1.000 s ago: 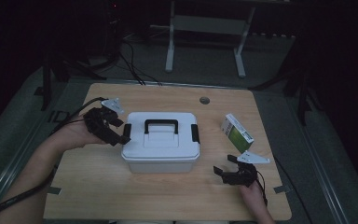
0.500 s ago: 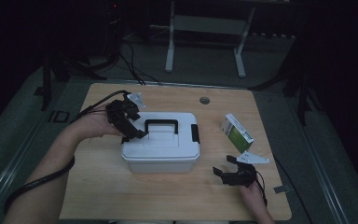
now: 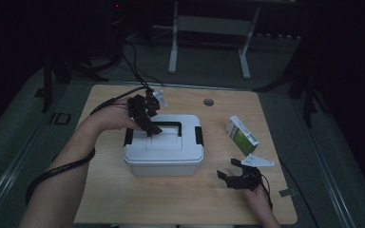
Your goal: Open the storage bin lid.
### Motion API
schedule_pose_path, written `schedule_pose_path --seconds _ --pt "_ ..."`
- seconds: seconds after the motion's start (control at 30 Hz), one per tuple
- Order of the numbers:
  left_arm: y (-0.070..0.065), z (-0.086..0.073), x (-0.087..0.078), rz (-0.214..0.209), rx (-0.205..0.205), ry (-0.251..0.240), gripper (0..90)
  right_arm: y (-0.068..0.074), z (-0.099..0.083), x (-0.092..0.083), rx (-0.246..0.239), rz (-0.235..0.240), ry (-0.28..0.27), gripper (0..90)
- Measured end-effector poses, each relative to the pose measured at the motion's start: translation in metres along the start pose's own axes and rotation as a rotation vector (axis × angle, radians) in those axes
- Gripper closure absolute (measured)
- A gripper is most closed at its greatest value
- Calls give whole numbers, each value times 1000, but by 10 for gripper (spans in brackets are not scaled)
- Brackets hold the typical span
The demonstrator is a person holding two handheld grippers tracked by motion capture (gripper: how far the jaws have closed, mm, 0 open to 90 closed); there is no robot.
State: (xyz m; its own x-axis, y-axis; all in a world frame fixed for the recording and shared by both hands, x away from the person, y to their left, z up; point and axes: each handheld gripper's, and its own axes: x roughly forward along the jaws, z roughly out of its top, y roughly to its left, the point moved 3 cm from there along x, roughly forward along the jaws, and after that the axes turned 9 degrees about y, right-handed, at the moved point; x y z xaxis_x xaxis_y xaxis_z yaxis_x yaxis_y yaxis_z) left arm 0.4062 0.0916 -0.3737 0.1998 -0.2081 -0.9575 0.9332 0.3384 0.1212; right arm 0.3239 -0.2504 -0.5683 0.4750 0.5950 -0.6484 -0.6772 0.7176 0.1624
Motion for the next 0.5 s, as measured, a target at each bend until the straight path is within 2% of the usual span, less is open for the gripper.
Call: schedule_pose_path --seconds 0.07,0.1,0.2,0.23,0.33,0.37,0.4,0.43,0.47,0.5 --pt "1 5 3 -5 11 17 312 0 0 0 -2 2 2 135" --pt "4 9 6 -7 21 50 329 1 0 0 -3 6 2 135" --pt "5 14 7 -5 33 65 334 1 0 0 -3 9 -1 134" --pt "5 18 6 -26 45 75 391 0 0 -1 -1 9 -2 135" --pt "7 21 6 -32 50 90 427 0 0 -1 -1 12 -6 135" --pt "7 24 6 -28 68 118 428 0 0 -1 -2 12 -6 135" --pt "7 24 6 -28 68 118 430 0 0 -1 -2 12 -6 135" --pt "7 26 9 -45 77 157 431 0 0 -1 -4 14 -6 134" --pt "7 26 9 -45 77 157 434 0 0 -1 -4 14 -6 134" --pt "7 27 12 -68 85 170 463 0 0 -1 -4 15 -4 135"
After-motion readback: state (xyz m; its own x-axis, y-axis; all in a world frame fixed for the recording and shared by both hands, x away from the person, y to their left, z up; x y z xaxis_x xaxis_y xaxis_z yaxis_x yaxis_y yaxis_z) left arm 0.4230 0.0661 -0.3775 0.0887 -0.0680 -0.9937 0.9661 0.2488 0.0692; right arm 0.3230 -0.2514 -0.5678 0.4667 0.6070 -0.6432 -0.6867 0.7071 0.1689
